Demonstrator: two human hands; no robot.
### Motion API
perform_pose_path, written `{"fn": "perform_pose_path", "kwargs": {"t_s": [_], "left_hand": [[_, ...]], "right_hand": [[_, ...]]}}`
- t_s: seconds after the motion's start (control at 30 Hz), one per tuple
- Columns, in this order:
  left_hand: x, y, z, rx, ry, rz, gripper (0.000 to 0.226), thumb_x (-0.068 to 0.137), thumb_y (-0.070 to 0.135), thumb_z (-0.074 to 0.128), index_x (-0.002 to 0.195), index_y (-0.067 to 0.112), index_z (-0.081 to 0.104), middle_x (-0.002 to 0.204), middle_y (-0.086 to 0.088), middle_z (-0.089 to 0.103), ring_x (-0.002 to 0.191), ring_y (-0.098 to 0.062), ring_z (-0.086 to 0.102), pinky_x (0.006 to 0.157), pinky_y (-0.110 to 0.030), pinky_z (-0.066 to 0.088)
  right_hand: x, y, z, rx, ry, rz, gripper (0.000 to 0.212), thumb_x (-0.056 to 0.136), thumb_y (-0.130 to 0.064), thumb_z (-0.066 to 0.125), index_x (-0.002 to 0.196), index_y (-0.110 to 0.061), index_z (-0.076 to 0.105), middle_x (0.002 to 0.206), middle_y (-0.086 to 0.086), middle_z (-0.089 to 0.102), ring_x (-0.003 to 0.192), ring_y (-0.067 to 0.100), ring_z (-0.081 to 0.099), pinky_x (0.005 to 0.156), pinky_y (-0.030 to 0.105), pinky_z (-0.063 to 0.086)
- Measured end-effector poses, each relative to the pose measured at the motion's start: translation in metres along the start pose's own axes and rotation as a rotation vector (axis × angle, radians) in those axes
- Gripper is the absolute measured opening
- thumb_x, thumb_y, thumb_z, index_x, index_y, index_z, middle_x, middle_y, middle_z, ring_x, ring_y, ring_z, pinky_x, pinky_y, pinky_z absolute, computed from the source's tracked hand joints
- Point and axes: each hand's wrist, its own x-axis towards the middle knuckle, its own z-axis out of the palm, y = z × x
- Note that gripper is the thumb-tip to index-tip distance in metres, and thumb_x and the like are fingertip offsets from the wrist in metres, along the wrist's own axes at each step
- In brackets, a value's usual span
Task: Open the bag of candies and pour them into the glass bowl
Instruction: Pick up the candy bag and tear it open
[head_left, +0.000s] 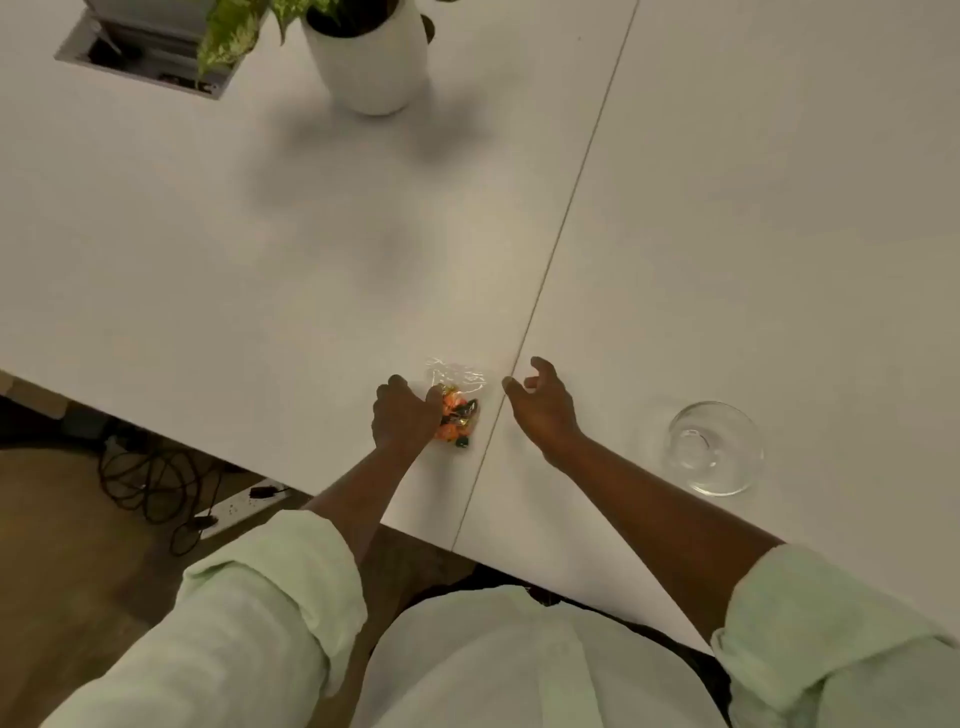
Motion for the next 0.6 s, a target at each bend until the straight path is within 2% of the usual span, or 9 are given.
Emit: {"fn": "perform_pose_path", "kwargs": {"t_s": [0.07, 0.13, 0.23, 0.3, 0.37, 0.43, 0.53, 0.6], "left_hand": [[0.003, -0.005, -0.005, -0.067, -0.032, -0.041, 0.059, 0.091, 0.045, 0.059, 0.130, 0.002, 0.050, 0.129, -0.016, 0.059, 0.119, -0.033, 0.058, 0.095, -0.042, 0.049], [0.003, -0.008, -0.007, -0.119, -0.083, -0.060, 0.053, 0.090, 0.044, 0.060, 0.125, 0.005, 0.053, 0.121, -0.012, 0.064, 0.109, -0.029, 0.062, 0.089, -0.038, 0.051], [0.002, -0.010, -0.006, -0.200, -0.153, -0.050, 0.040, 0.090, 0.042, 0.062, 0.110, 0.008, 0.059, 0.107, -0.008, 0.067, 0.095, -0.025, 0.064, 0.080, -0.036, 0.051], [0.002, -0.013, -0.005, -0.227, -0.210, -0.026, 0.035, 0.090, 0.038, 0.063, 0.103, 0.005, 0.062, 0.101, -0.011, 0.069, 0.095, -0.030, 0.068, 0.079, -0.040, 0.054], [0.000, -0.015, -0.003, -0.241, -0.291, -0.006, 0.037, 0.090, 0.035, 0.065, 0.101, 0.000, 0.063, 0.098, -0.017, 0.073, 0.092, -0.034, 0.071, 0.079, -0.044, 0.056], [-0.001, -0.017, -0.002, -0.248, -0.358, 0.009, 0.038, 0.090, 0.033, 0.066, 0.101, -0.003, 0.063, 0.095, -0.021, 0.074, 0.087, -0.034, 0.073, 0.077, -0.045, 0.058], [0.000, -0.021, -0.003, -0.251, -0.440, 0.031, 0.033, 0.090, 0.032, 0.067, 0.100, 0.000, 0.064, 0.094, -0.020, 0.076, 0.073, -0.025, 0.072, 0.064, -0.032, 0.053], [0.001, -0.025, -0.003, -0.246, -0.518, 0.046, 0.032, 0.091, 0.032, 0.066, 0.101, 0.002, 0.064, 0.094, -0.018, 0.077, 0.070, -0.020, 0.071, 0.059, -0.026, 0.050]], "right_hand": [[0.001, -0.003, 0.013, 0.053, -0.028, 0.095, 0.063, 0.096, -0.041, 0.057, 0.152, -0.018, 0.037, 0.136, 0.006, 0.058, 0.125, 0.024, 0.054, 0.097, 0.032, 0.044], [0.000, -0.003, 0.023, 0.091, -0.051, 0.168, 0.059, 0.095, -0.040, 0.058, 0.148, -0.017, 0.043, 0.140, 0.005, 0.055, 0.126, 0.023, 0.054, 0.096, 0.031, 0.044], [0.005, -0.003, 0.031, 0.183, -0.042, 0.240, 0.052, 0.092, -0.038, 0.065, 0.137, -0.016, 0.050, 0.134, 0.009, 0.061, 0.110, 0.022, 0.061, 0.098, 0.039, 0.051], [0.009, -0.001, 0.030, 0.242, -0.037, 0.267, 0.048, 0.091, -0.036, 0.068, 0.131, -0.013, 0.053, 0.127, 0.013, 0.065, 0.112, 0.026, 0.064, 0.098, 0.042, 0.052], [0.013, 0.002, 0.028, 0.255, -0.047, 0.266, 0.044, 0.091, -0.035, 0.069, 0.123, -0.008, 0.060, 0.123, 0.014, 0.068, 0.116, 0.029, 0.064, 0.092, 0.040, 0.053], [0.013, 0.004, 0.028, 0.240, -0.064, 0.240, 0.038, 0.090, -0.036, 0.071, 0.113, -0.006, 0.065, 0.114, 0.013, 0.072, 0.109, 0.028, 0.067, 0.078, 0.033, 0.050], [0.013, 0.006, 0.027, 0.182, -0.066, 0.186, 0.025, 0.087, -0.040, 0.074, 0.089, -0.015, 0.068, 0.087, 0.001, 0.070, 0.085, 0.020, 0.062, 0.064, 0.027, 0.044], [0.012, 0.007, 0.027, 0.119, -0.033, 0.149, 0.023, 0.085, -0.040, 0.075, 0.084, -0.017, 0.069, 0.081, -0.003, 0.068, 0.078, 0.016, 0.060, 0.063, 0.026, 0.046]]}}
